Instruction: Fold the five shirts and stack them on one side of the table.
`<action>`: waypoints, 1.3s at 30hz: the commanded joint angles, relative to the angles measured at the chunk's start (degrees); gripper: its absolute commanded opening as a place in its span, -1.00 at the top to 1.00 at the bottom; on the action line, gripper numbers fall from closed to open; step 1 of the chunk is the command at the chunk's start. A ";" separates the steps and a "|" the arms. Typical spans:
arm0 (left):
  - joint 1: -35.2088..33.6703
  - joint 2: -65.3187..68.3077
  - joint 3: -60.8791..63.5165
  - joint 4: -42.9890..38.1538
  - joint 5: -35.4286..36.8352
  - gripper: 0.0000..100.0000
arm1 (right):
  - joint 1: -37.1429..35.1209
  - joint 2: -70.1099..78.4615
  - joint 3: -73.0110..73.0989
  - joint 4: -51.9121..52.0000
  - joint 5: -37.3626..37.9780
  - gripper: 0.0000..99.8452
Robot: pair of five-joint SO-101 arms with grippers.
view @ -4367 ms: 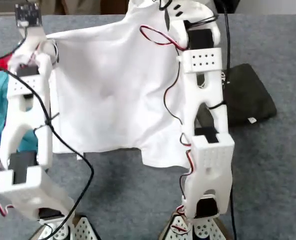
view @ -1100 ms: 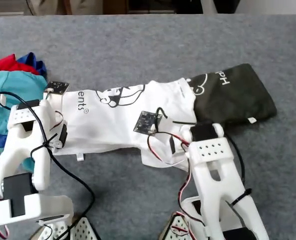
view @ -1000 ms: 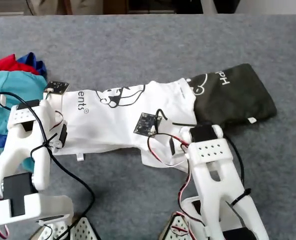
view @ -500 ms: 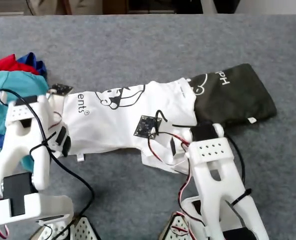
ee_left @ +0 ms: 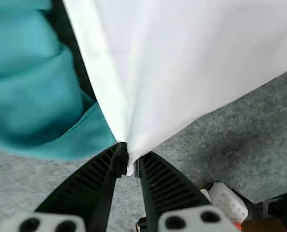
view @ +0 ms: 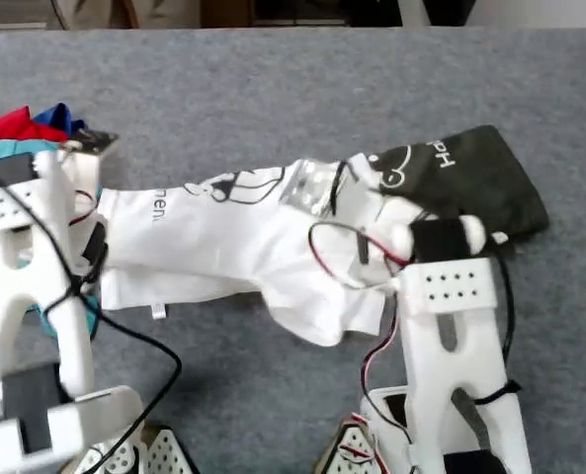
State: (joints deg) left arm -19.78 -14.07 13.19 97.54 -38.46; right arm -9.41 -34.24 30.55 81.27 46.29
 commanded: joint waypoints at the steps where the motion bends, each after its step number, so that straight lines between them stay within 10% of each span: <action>1: 0.53 -9.10 -1.32 1.14 -0.53 0.96 | 1.27 3.21 -6.73 -1.23 -0.97 0.99; 12: 10.99 -14.55 20.57 -11.16 6.15 0.96 | 1.27 18.15 -11.74 0.09 -3.60 0.99; 23: 10.55 -14.46 21.10 -16.35 7.03 0.96 | -4.26 -6.20 16.31 0.79 19.43 0.98; 39: 10.37 -14.99 22.42 -16.26 11.96 0.96 | -20.70 -9.36 36.79 -13.19 23.12 0.71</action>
State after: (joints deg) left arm -9.41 -27.52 35.87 81.63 -26.95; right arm -26.81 -42.33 64.57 72.66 68.62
